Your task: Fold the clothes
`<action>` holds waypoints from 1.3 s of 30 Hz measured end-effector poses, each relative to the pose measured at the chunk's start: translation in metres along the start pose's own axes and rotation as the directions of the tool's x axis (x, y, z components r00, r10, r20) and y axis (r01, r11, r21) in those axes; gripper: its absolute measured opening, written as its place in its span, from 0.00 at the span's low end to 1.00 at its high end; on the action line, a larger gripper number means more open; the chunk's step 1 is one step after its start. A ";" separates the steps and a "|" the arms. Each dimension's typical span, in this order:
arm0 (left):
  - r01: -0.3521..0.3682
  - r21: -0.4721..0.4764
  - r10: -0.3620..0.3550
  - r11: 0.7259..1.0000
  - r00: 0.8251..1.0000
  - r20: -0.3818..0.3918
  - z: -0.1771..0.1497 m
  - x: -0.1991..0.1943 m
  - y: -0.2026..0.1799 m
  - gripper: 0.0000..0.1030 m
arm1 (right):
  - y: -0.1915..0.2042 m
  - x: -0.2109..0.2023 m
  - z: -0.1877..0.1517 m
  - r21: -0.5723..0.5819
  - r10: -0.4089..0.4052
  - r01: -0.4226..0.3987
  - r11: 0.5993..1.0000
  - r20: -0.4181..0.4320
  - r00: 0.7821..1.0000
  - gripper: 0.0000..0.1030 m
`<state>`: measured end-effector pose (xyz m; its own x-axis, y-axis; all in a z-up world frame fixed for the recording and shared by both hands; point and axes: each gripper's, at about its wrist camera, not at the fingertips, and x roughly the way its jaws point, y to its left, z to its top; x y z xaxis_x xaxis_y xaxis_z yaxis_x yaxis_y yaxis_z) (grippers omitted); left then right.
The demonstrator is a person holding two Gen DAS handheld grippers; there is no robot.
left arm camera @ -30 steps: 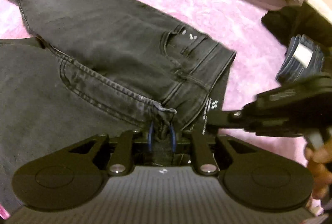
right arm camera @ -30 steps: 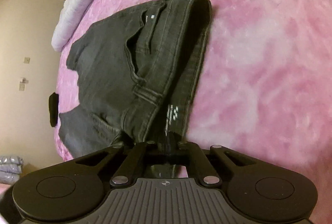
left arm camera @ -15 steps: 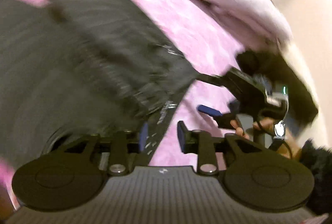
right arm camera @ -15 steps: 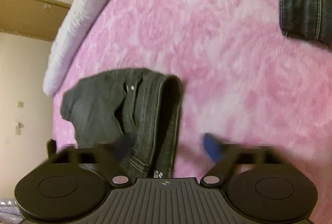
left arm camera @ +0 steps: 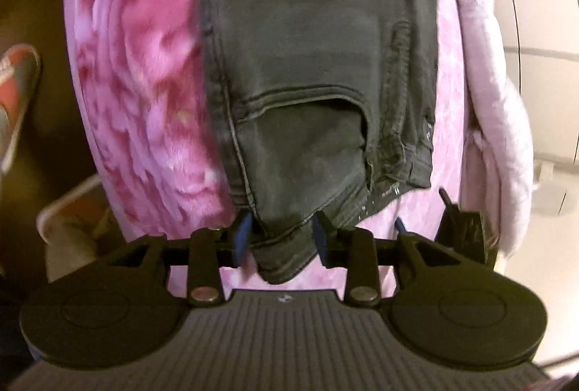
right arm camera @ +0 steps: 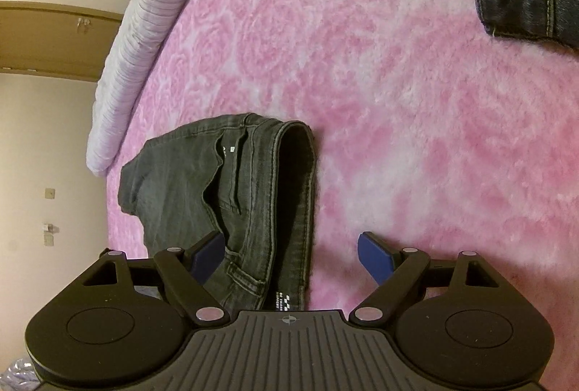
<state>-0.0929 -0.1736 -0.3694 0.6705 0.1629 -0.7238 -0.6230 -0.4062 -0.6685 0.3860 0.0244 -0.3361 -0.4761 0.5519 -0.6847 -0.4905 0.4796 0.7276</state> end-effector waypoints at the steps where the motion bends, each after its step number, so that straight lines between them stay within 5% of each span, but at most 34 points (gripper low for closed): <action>1: 0.004 -0.009 -0.004 1.000 1.000 0.000 0.001 0.003 0.003 0.31 | 0.000 0.001 0.000 0.000 0.000 0.000 1.000 0.000 1.000 0.81; 11: 0.019 -0.016 -0.020 1.000 1.000 -0.016 0.007 0.014 0.011 0.28 | -0.003 0.031 0.024 0.059 0.113 -0.119 0.991 0.091 0.989 0.81; 13: 0.003 0.029 -0.002 1.000 1.000 -0.028 0.008 0.014 0.008 0.24 | 0.007 0.042 0.030 0.002 0.099 -0.099 0.995 0.058 0.993 0.65; 14: -0.003 0.050 0.005 0.999 0.999 -0.041 0.010 0.014 0.006 0.21 | 0.014 0.046 0.031 -0.050 0.050 -0.048 0.998 0.034 0.998 0.35; 15: -0.010 0.070 0.013 0.997 0.999 -0.053 0.011 0.014 0.005 0.17 | 0.017 0.048 0.031 -0.081 0.018 -0.016 0.997 0.022 1.000 0.23; 17: -0.001 0.114 0.011 0.993 0.996 -0.083 0.015 0.014 -0.002 0.13 | 0.020 0.042 0.032 -0.104 0.004 -0.001 0.995 0.022 1.000 0.11; 20: 0.035 0.202 -0.006 0.979 0.990 -0.139 0.020 0.016 -0.019 0.09 | 0.046 0.019 0.037 -0.239 -0.005 0.019 0.971 0.058 0.998 0.07; 25: 0.097 0.308 -0.016 0.946 0.966 -0.257 0.006 0.049 -0.049 0.09 | 0.062 -0.004 0.053 -0.288 -0.070 0.108 0.952 0.138 0.988 0.07; 28: 0.023 0.362 0.073 0.932 0.965 -0.251 -0.005 0.071 -0.055 0.10 | 0.036 0.013 0.068 -0.173 -0.178 0.196 0.965 0.115 0.977 0.09; 31: 0.027 0.408 0.101 0.913 0.952 -0.288 -0.009 0.062 -0.065 0.13 | 0.035 0.015 0.063 -0.137 -0.251 0.271 0.953 0.146 0.957 0.26; 33: 0.047 0.483 0.137 0.874 0.931 -0.339 -0.013 0.054 -0.076 0.13 | 0.051 0.008 0.051 -0.187 -0.326 0.362 0.913 0.196 0.925 0.61; 35: 0.049 0.533 0.162 0.844 0.926 -0.341 -0.010 0.037 -0.082 0.13 | 0.065 -0.008 0.026 -0.240 -0.363 0.417 0.877 0.239 0.901 0.61; 39: -0.061 0.548 0.230 0.834 0.942 -0.246 0.026 -0.002 -0.082 0.13 | 0.078 -0.035 -0.032 -0.226 -0.254 0.291 0.930 0.180 0.950 0.61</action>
<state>-0.0540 -0.1170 -0.3177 0.5868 -0.1610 -0.7936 -0.7815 0.1440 -0.6070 0.3409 0.0200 -0.2568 -0.1964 0.5254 -0.8279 -0.7595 0.4525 0.4673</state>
